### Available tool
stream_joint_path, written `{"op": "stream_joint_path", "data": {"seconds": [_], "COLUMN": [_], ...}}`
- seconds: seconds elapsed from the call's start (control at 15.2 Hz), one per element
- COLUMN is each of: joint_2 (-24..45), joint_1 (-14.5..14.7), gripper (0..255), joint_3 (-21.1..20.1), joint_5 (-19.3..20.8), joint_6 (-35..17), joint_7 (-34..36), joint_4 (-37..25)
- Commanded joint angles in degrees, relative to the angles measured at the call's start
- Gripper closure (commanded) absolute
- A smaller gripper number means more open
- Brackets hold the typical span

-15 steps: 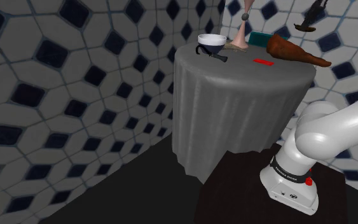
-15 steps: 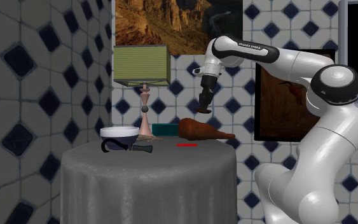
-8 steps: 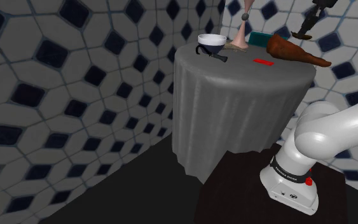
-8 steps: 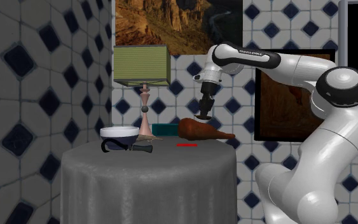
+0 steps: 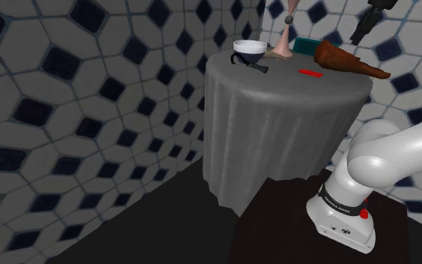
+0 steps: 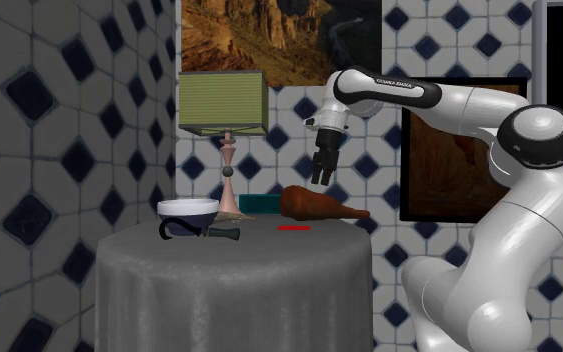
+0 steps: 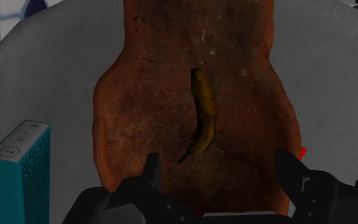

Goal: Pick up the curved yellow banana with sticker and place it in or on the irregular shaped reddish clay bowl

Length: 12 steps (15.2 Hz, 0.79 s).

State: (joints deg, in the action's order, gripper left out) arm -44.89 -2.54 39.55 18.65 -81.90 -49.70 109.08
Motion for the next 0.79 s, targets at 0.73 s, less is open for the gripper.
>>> {"op": "stream_joint_path", "data": {"seconds": [0.73], "joint_2": [3.6], "joint_1": [1.6], "gripper": [0], "joint_3": [0.0], "joint_5": [-1.4], "joint_6": [6.8], "joint_7": [-1.5], "joint_4": [-10.4]}}
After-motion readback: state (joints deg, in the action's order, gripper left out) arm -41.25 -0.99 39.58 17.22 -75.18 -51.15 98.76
